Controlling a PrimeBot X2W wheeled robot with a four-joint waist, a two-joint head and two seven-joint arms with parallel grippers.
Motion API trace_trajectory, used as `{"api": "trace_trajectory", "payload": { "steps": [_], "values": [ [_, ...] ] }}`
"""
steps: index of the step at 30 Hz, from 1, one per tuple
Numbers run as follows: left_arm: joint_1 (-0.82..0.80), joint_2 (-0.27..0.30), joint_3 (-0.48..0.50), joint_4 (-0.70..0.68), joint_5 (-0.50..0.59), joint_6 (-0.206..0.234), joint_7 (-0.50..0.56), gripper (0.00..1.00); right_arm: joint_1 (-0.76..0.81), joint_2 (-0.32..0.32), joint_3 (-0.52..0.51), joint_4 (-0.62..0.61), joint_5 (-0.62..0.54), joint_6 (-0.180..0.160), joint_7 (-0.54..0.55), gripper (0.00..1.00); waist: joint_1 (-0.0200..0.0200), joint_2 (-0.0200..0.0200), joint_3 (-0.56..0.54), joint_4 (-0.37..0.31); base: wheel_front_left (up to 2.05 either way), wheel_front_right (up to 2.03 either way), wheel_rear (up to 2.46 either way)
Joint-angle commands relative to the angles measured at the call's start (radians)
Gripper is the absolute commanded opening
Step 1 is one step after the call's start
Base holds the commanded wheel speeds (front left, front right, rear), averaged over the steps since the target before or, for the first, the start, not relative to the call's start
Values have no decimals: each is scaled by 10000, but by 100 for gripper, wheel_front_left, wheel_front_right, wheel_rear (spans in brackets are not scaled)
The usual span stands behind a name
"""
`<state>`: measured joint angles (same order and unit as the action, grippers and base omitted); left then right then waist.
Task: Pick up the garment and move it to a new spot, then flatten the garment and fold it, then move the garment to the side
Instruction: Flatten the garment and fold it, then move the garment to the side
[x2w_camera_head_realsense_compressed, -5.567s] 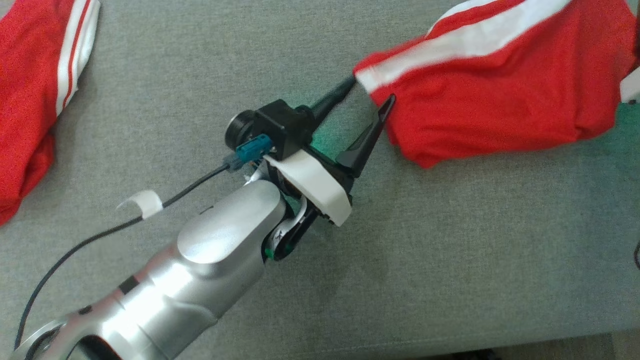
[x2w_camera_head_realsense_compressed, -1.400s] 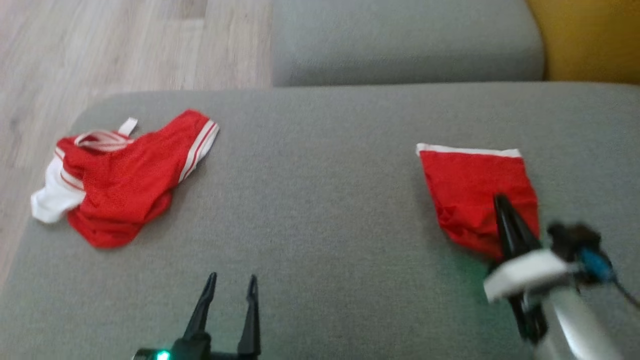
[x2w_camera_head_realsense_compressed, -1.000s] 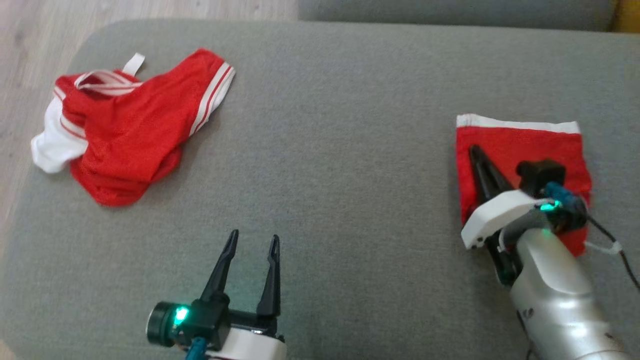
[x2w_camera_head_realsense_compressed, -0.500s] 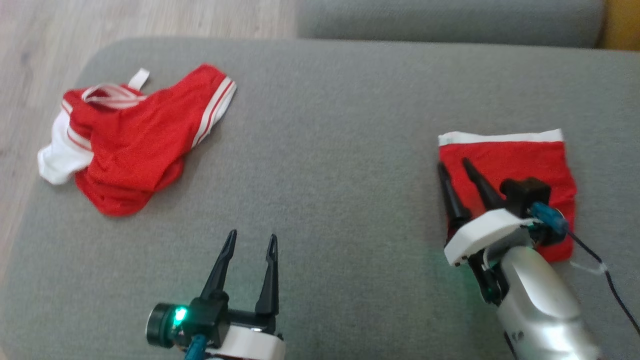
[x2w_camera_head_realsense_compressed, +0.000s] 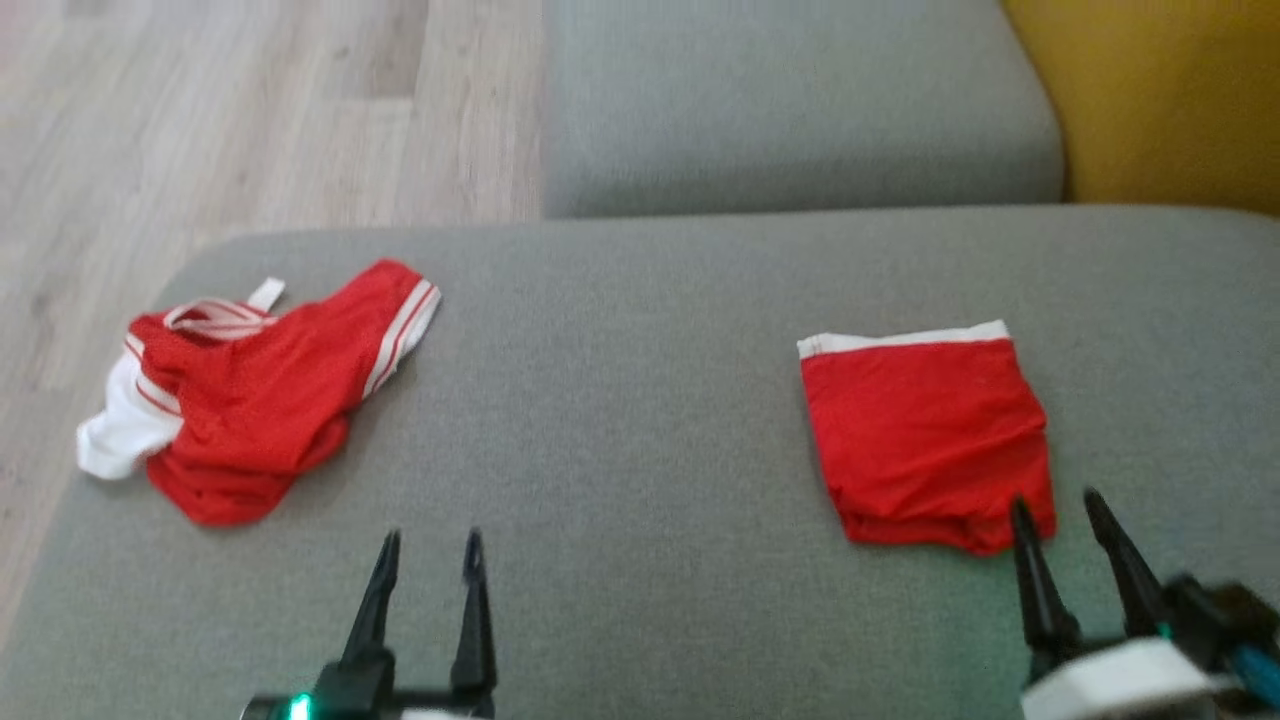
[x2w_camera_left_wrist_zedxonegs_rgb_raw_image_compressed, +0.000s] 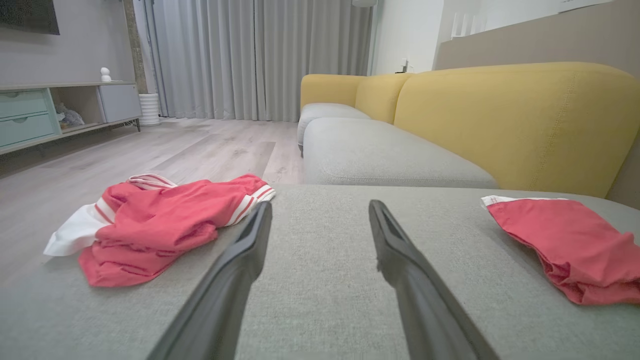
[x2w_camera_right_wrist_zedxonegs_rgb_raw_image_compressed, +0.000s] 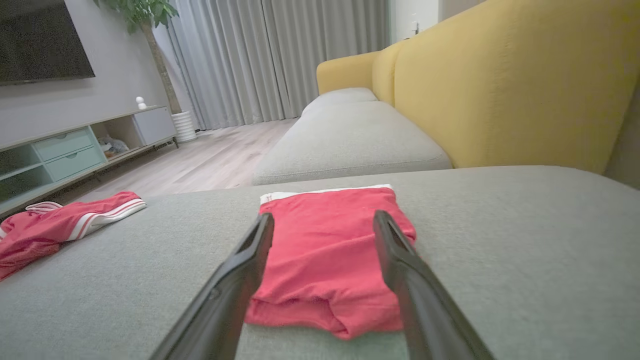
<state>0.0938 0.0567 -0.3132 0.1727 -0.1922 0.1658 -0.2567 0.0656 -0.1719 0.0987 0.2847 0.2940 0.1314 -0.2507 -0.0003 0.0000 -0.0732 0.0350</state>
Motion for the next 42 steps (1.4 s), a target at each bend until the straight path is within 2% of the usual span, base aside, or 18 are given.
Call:
{"api": "trace_trajectory", "payload": {
  "steps": [1,9,30,35,39,42],
  "values": [
    [23,-64,505,-262,107,-2,-51,100,126,-61,-21,-700,-189,-7,-110,100,3,0,-244,-95,0,0,0],
    [562,-64,777,5,230,10,-51,100,1226,-108,267,-1170,-606,-7,-110,100,3,0,-654,-239,0,0,0],
    [619,-64,789,191,567,-224,-51,100,1256,62,191,-913,-398,-7,-111,100,3,0,-582,-232,0,0,0],
    [521,-64,766,184,594,-234,-51,100,659,50,-101,-259,-199,-7,-111,100,3,0,-139,-288,0,0,0],
    [402,-64,674,208,610,-242,-51,100,-511,-159,-135,1062,111,-7,-97,100,3,0,308,-333,0,0,0],
    [240,-64,537,187,631,-243,-51,100,-1687,-464,-47,2053,440,-7,413,100,3,0,687,-294,0,0,0]
  ]
}}
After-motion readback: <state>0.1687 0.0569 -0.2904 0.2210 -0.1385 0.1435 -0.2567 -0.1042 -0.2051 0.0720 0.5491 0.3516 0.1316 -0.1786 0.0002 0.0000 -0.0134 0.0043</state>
